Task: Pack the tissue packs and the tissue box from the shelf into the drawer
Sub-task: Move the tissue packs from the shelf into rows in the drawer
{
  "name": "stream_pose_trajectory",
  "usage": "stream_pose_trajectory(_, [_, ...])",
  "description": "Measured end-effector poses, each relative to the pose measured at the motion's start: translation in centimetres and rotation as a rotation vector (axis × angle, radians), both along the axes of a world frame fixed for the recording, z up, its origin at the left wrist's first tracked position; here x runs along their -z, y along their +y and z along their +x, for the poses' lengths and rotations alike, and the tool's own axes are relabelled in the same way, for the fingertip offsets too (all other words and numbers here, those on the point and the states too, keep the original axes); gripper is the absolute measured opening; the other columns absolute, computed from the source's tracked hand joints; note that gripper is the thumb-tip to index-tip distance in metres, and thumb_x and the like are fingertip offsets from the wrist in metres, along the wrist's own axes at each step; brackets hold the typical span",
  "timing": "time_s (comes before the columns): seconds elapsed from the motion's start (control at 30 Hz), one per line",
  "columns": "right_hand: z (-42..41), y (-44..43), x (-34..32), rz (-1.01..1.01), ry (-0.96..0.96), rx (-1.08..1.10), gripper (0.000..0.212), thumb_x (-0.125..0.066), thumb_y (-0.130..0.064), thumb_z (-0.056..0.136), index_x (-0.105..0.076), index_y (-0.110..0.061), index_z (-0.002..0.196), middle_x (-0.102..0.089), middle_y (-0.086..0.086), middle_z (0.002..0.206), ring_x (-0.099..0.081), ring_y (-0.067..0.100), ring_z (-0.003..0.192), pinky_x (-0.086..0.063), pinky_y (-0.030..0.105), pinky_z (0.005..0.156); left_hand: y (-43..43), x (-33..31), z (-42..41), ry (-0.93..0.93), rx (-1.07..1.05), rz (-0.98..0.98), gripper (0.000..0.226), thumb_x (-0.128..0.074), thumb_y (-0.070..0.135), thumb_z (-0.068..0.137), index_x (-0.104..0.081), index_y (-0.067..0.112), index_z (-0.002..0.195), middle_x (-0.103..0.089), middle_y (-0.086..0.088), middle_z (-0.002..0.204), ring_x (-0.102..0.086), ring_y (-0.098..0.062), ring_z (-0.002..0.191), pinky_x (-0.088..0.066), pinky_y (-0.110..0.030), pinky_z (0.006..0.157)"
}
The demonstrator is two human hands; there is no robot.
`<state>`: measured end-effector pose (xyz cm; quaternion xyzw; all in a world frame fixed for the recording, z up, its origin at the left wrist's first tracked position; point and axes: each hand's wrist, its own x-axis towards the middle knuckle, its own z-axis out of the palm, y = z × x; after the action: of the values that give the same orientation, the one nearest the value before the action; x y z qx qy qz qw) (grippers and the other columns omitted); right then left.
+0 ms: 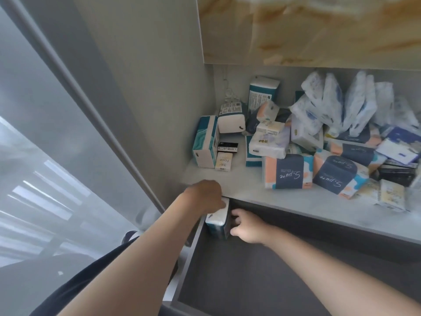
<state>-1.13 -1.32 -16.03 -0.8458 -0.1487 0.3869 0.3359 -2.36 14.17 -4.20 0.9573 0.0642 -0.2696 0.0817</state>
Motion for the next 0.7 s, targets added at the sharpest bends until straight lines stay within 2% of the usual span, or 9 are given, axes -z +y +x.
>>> stream_pose_trajectory(0.07, [0.4, -0.6, -2.8, 0.003, -0.136, -0.086, 0.042, -0.057, -0.013, 0.092, -0.057, -0.015, 0.134, -0.066, 0.002, 0.120, -0.062, 0.015, 0.108, -0.043, 0.015, 0.081, -0.1, -2.0, 1.4, -0.192, -0.150, -0.049, 0.032, -0.051, 0.037, 0.094, -0.061, 0.011, 0.109, -0.063, -0.005, 0.111, -0.059, -0.021, 0.093, -0.051, -0.029, 0.076])
stream_pose_trajectory(0.17, [1.1, -0.7, -7.8, 0.091, -0.308, -0.100, 0.027, -0.049, -0.011, 0.094, -0.070, -0.021, 0.108, -0.067, -0.008, 0.096, -0.063, 0.006, 0.082, -0.046, 0.018, 0.075, 0.7, -4.0, 2.7, -0.562, -0.361, -0.184, 0.025, -0.051, 0.027, 0.095, -0.063, 0.009, 0.108, -0.064, -0.008, 0.113, -0.061, -0.027, 0.098, -0.049, -0.028, 0.073])
stream_pose_trajectory(0.23, [2.0, 0.2, -10.5, 0.182, -0.374, -0.032, 0.025, -0.050, -0.009, 0.094, -0.070, -0.024, 0.096, -0.068, -0.010, 0.090, -0.061, 0.002, 0.070, -0.051, 0.023, 0.075, 1.5, -4.2, 3.4, -0.758, -0.405, -0.250, 0.029, -0.053, 0.023, 0.095, -0.059, 0.011, 0.121, -0.056, -0.012, 0.124, -0.055, -0.029, 0.111, -0.047, -0.033, 0.086])
stream_pose_trajectory(0.3, [3.1, 1.4, -12.3, 0.281, -0.520, 0.037, 0.025, -0.053, -0.006, 0.093, -0.070, -0.024, 0.092, -0.069, -0.007, 0.091, -0.062, 0.006, 0.076, -0.054, 0.029, 0.078, 2.0, -3.3, 4.1, -0.804, -0.379, -0.273, 0.043, -0.055, 0.024, 0.096, -0.048, 0.015, 0.138, -0.045, -0.014, 0.133, -0.045, -0.030, 0.122, -0.040, -0.036, 0.100])
stream_pose_trajectory(0.4, [6.0, 3.3, -14.0, 0.249, -0.863, -0.039, 0.024, -0.054, -0.004, 0.091, -0.071, -0.018, 0.096, -0.068, -0.002, 0.101, -0.061, 0.017, 0.094, -0.051, 0.035, 0.080, 2.8, -1.0, 5.7, -0.732, -0.395, -0.292, 0.059, -0.056, 0.037, 0.095, -0.037, 0.021, 0.148, -0.040, -0.016, 0.137, -0.045, -0.031, 0.125, -0.040, -0.037, 0.105])
stream_pose_trajectory(0.47, [8.1, 4.0, -14.8, 0.140, -0.968, -0.148, 0.026, -0.055, -0.002, 0.087, -0.070, -0.015, 0.104, -0.063, 0.004, 0.107, -0.057, 0.024, 0.102, -0.049, 0.038, 0.081, 3.2, 0.0, 6.6, -0.696, -0.452, -0.335, 0.065, -0.057, 0.046, 0.092, -0.036, 0.024, 0.149, -0.045, -0.015, 0.134, -0.050, -0.032, 0.120, -0.045, -0.041, 0.101])
stream_pose_trajectory(0.57, [10.1, 4.8, -15.3, 0.004, -0.925, -0.268, 0.043, -0.056, 0.001, 0.087, -0.061, -0.014, 0.127, -0.056, 0.010, 0.122, -0.051, 0.030, 0.116, -0.047, 0.041, 0.091, 3.4, 0.6, 7.3, -0.740, -0.515, -0.333, 0.058, -0.066, 0.033, 0.084, -0.048, 0.024, 0.139, -0.054, -0.014, 0.119, -0.057, -0.032, 0.106, -0.051, -0.040, 0.091])
stream_pose_trajectory(0.63, [10.7, 5.3, -15.1, -0.071, -0.843, -0.305, 0.062, -0.058, 0.000, 0.088, -0.042, -0.017, 0.146, -0.049, 0.011, 0.136, -0.048, 0.031, 0.125, -0.045, 0.041, 0.098, 3.7, 0.5, 7.4, -0.802, -0.554, -0.358, 0.053, -0.069, 0.024, 0.078, -0.057, 0.020, 0.129, -0.057, -0.014, 0.110, -0.059, -0.033, 0.101, -0.053, -0.040, 0.087])
stream_pose_trajectory(0.7, [11.2, 5.6, -14.7, -0.073, -0.754, -0.290, 0.083, -0.062, -0.002, 0.086, -0.020, -0.022, 0.156, -0.039, 0.012, 0.146, -0.046, 0.033, 0.130, -0.045, 0.042, 0.101, 3.8, -0.2, 7.3, -0.857, -0.574, -0.318, 0.050, -0.070, 0.026, 0.076, -0.061, 0.016, 0.124, -0.060, -0.014, 0.109, -0.059, -0.033, 0.101, -0.052, -0.039, 0.086])
